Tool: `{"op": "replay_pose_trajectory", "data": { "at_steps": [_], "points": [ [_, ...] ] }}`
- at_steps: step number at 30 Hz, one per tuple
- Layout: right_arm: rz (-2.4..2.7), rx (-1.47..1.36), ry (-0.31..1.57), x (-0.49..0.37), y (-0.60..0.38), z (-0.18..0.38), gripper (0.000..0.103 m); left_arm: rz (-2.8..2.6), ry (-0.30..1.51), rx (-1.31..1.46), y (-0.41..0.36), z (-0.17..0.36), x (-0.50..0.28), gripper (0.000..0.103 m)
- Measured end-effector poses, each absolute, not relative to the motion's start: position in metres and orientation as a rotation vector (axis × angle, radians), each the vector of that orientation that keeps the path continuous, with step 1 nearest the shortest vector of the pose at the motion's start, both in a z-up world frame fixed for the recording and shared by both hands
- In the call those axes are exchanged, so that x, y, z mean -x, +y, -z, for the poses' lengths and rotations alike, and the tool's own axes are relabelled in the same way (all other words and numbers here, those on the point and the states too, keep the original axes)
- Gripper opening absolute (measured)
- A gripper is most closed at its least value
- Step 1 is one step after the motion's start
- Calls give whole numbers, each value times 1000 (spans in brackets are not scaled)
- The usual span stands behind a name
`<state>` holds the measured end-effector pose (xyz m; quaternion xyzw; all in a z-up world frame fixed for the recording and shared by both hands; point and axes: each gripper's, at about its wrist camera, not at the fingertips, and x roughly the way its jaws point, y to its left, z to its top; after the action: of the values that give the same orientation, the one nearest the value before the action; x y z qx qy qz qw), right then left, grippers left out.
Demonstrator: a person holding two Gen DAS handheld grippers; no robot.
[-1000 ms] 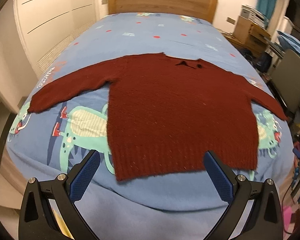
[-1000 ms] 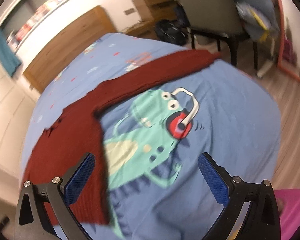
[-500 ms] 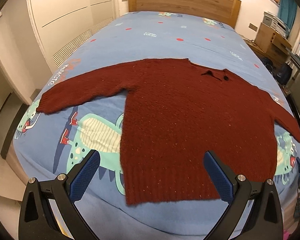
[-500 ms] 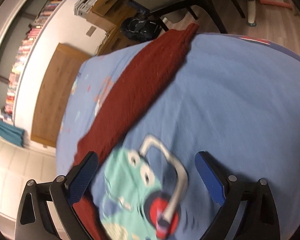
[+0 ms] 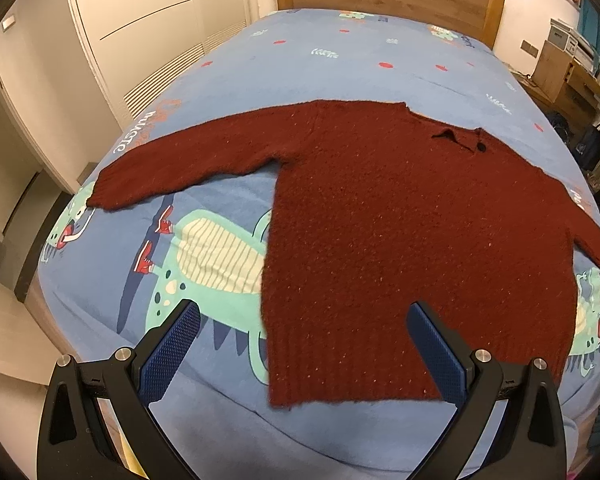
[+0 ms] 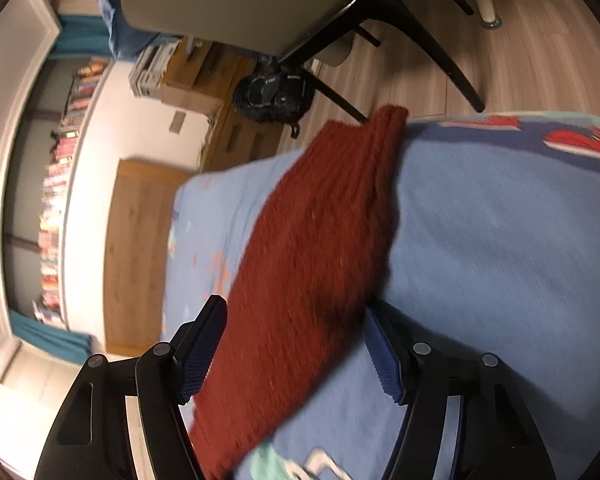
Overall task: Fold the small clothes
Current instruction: 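Lift the cuff with the right gripper and fold the sleeve across the sweater body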
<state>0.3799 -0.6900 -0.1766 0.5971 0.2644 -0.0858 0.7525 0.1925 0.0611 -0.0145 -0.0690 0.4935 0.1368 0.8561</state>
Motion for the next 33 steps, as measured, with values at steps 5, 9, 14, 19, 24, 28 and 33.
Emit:
{"op": "replay_pose_trajectory", "data": {
  "at_steps": [5,9,14,19,24,28,33],
  "points": [
    [156,-1371,507,-392,-702,184,69,-304,1041,139,63,15,-190,102],
    [176,-1405,524,-405,-712,188,41,-309,1037,147,66,14,-188,102],
    [174,-1428,535,-415,-715,181,10,-313,1027,164,71,12,-187,101],
    [87,-1377,511,-430,-702,147,9,-305,1028,223,81,14,-184,101],
    [3,-1342,513,-446,-675,113,9,-291,1009,259,90,12,-179,101],
    [-80,-1346,531,-461,-635,91,9,-276,975,309,101,6,-172,101],
    [-184,-1307,599,-485,-567,70,9,-270,952,341,118,2,-162,101]
  ]
}}
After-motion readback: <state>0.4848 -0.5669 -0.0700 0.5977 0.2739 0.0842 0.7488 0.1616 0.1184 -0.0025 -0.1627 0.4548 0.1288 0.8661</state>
